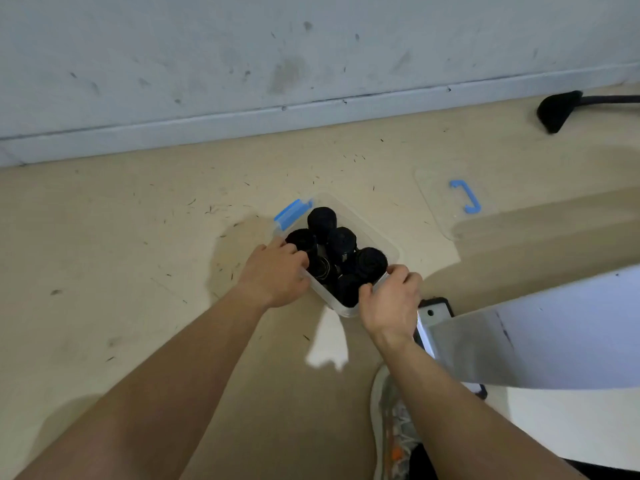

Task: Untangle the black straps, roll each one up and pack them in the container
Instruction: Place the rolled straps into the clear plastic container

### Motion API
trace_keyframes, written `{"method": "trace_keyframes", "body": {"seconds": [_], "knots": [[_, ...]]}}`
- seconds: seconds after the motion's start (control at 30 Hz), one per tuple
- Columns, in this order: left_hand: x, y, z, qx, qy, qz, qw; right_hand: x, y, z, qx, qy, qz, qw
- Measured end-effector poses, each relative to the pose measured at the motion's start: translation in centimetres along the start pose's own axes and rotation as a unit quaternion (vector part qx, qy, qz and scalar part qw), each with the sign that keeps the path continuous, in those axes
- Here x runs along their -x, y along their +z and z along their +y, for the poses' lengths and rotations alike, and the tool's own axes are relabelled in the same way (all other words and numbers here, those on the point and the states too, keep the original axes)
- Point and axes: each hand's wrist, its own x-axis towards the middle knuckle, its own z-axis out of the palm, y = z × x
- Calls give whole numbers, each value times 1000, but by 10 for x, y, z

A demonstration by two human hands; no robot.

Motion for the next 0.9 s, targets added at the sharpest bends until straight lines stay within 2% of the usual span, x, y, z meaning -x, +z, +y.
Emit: {"method": "trace_keyframes", "body": {"seconds": [0.1, 0.37, 0.57, 0.73, 0.9], "knots": [[34, 9, 0, 9, -13, -19, 1000, 24, 10, -3, -29, 30, -84, 996], [95, 20, -16, 149, -121, -17, 981, 33, 24, -33, 8, -39, -201, 979], [96, 4, -36, 242, -208, -41, 947, 18, 17, -60, 6, -84, -275, 958], [44, -30, -8, 304, -174, -13, 937, -21, -11, -58, 19, -83, -241, 967], [-37, -45, 39, 358, -130, 37, 924, -99, -21, -43, 42, -52, -154, 986]]}}
